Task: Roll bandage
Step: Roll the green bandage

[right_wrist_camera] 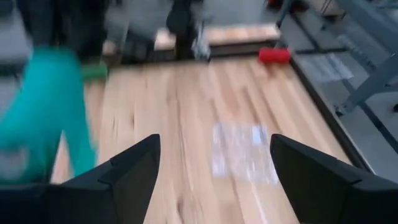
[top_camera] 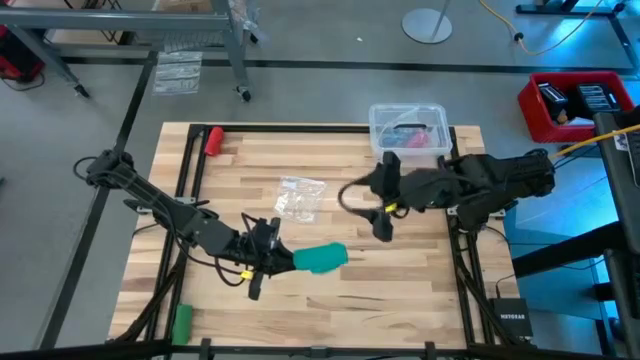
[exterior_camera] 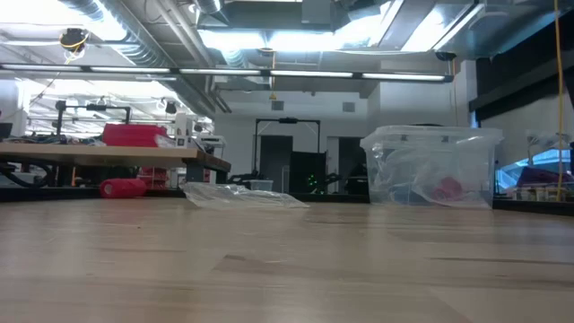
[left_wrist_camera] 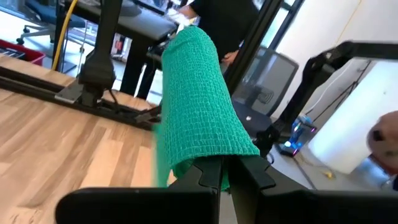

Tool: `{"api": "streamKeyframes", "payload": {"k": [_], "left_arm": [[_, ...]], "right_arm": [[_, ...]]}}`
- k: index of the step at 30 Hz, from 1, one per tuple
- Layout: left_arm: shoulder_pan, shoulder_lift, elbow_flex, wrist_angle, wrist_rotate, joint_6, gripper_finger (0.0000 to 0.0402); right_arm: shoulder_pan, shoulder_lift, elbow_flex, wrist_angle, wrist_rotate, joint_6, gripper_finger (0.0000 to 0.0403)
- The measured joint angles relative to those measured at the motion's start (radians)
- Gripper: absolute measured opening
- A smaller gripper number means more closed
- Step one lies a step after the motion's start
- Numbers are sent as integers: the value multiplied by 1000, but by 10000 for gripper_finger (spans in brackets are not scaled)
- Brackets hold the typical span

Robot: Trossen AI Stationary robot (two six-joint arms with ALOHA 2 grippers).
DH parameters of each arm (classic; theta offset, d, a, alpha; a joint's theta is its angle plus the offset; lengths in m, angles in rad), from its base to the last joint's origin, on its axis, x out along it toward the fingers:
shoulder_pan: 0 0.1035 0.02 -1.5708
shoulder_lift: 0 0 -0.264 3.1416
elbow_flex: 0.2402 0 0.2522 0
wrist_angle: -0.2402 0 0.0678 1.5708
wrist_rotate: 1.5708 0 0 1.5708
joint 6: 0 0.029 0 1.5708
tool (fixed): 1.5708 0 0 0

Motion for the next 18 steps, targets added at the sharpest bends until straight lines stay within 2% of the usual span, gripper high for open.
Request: {"api": "streamKeyframes", "payload": {"k": [3, 6, 13, 18], "left_arm": [[-10, -24, 0, 13, 2, 15, 8], [-15, -42, 0, 13, 4, 24, 8], [-11, -48, 0, 11, 0, 35, 8], [-9, -48, 0, 10, -1, 35, 8]], "right_arm": [[52, -2, -30, -85, 17, -11, 307], [125, -6, -127, -43, 76, -37, 307], [226, -19, -373, 364, 181, -215, 307], [202, -19, -454, 543, 116, -226, 307]]}}
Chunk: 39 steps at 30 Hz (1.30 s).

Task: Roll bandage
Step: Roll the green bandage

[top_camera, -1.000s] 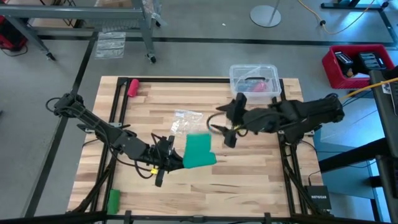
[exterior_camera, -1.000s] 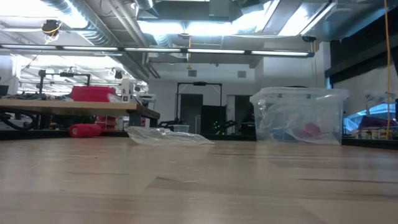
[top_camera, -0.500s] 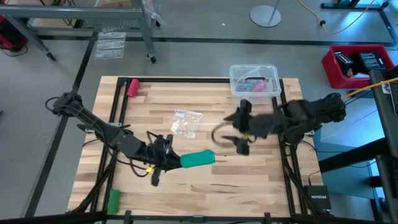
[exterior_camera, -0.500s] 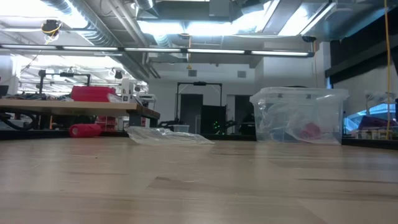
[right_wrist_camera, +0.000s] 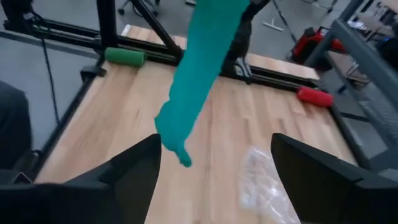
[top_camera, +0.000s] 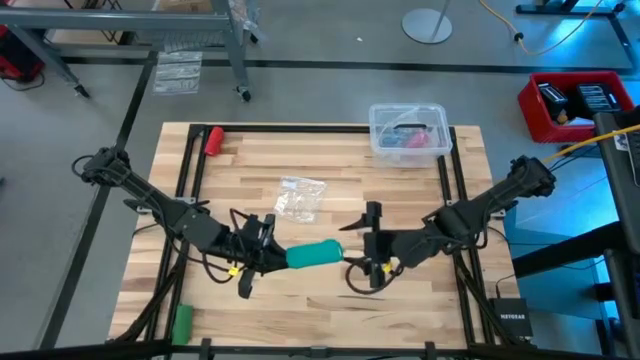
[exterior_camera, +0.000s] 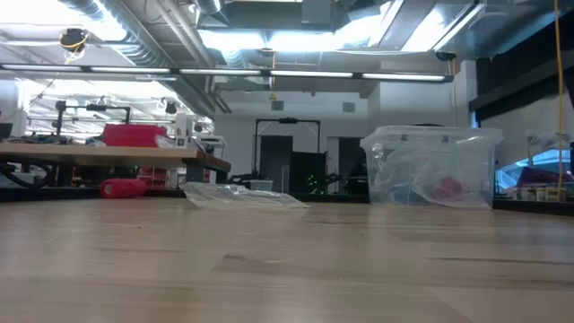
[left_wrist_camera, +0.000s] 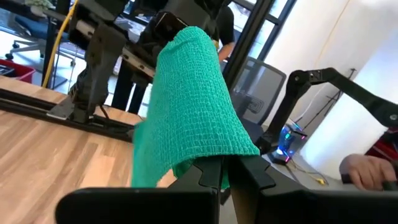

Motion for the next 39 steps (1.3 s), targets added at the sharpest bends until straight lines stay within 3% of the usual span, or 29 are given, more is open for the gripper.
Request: {"api": "streamKeyframes", "payload": {"k": [4, 7, 15, 16, 20, 28, 34, 39], "left_arm": [[0, 0, 0, 0, -1, 1, 8], [0, 0, 0, 0, -1, 11, 8], [0, 0, 0, 2, -11, 31, 8], [0, 0, 0, 4, -18, 39, 8], [1, -10, 0, 7, -43, 83, 8], [0, -21, 0, -46, -225, 325, 8], [0, -19, -2, -161, -389, 391, 8], [9, -14, -6, -150, -425, 415, 8]], "right_arm": [[-1, 5, -7, 57, 0, 6, 289], [-12, 16, -6, 71, -15, 5, 244], [-25, 51, -7, 60, -27, 6, 30], [-23, 50, -7, 53, -26, 5, 17], [-4, 32, -7, 27, -14, 38, 19], [67, 31, -6, 20, -25, 109, 13], [104, 32, -6, 126, -32, 108, 9], [98, 32, -6, 206, -72, 86, 8]]}}
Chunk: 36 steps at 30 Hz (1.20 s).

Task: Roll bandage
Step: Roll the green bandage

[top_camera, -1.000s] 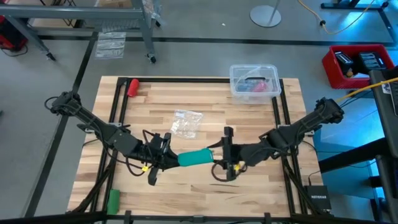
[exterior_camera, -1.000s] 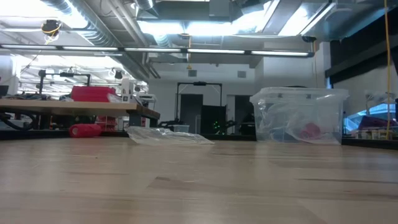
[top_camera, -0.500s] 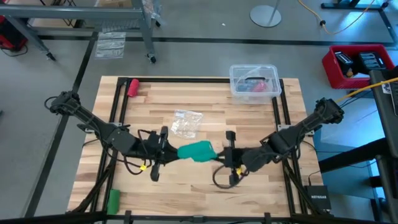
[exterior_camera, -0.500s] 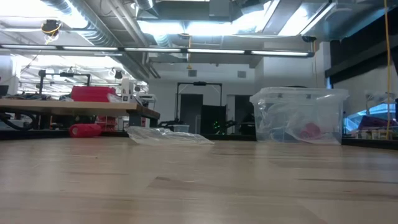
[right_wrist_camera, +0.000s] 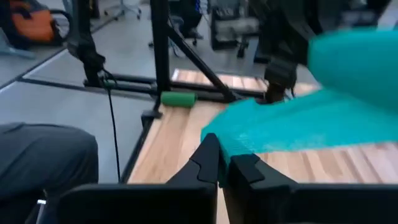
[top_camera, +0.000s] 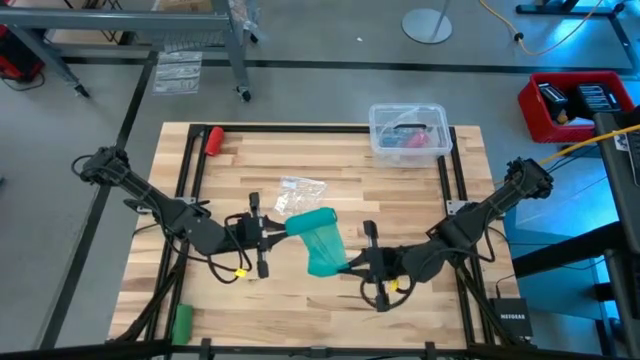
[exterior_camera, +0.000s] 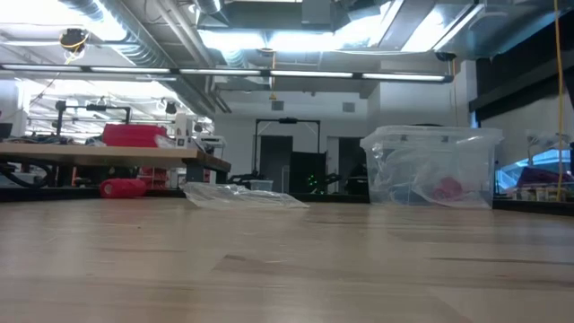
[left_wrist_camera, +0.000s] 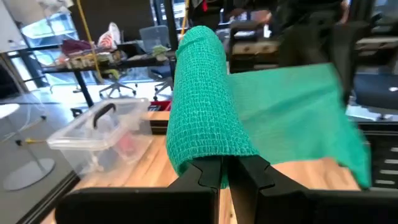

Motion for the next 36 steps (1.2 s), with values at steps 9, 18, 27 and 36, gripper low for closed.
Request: {"api": "streamKeyframes", "payload": {"k": [9, 18, 27, 36], "left_arm": [[41, 0, 0, 5, -18, -15, 8], [55, 46, -1, 26, -29, -28, 8], [62, 83, -1, 31, -29, -4, 8], [42, 90, -1, 29, -26, -7, 8]], "right_arm": [[-11, 0, 0, 145, 8, -107, 11], [-77, 1, 0, 209, -20, -136, 9], [-150, 2, 46, 256, -14, -135, 13], [-226, 2, 47, 272, -11, -87, 14]]}}
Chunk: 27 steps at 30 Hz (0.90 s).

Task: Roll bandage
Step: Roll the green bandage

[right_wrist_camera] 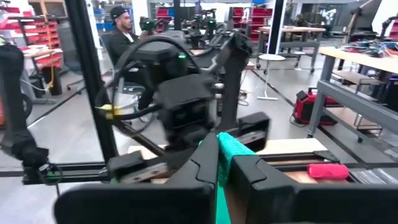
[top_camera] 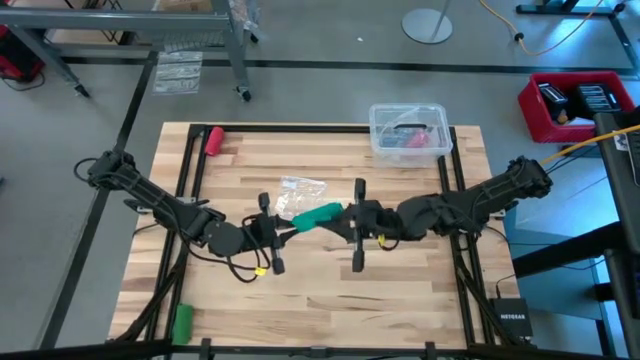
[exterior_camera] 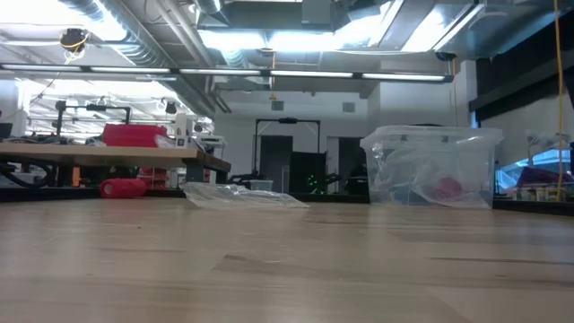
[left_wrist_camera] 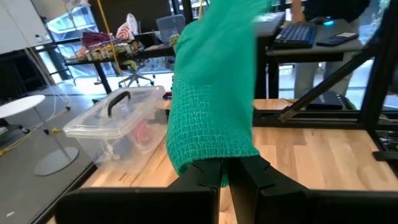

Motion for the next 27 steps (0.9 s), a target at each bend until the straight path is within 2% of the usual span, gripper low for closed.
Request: {"api": "streamKeyframes", "payload": {"k": [6, 11, 16, 19, 23, 27], "left_arm": [[-13, 12, 0, 16, 32, 16, 8], [-13, 17, 0, 21, 80, -5, 8], [-15, 18, 0, 41, 84, -6, 8], [-16, 17, 0, 73, 95, -9, 8], [-19, 18, 0, 82, 107, -9, 8], [-22, 18, 0, 45, 120, 20, 8]], "right_arm": [[-51, 0, 0, -1, -51, 4, 23], [-76, 0, 0, -20, -82, 5, 86], [-82, 0, 1, -71, 26, 5, 165], [-88, 0, 1, -114, 80, -24, 198], [-93, -1, 2, -167, 86, -77, 219], [-92, -2, 2, -194, 83, -15, 219]]}}
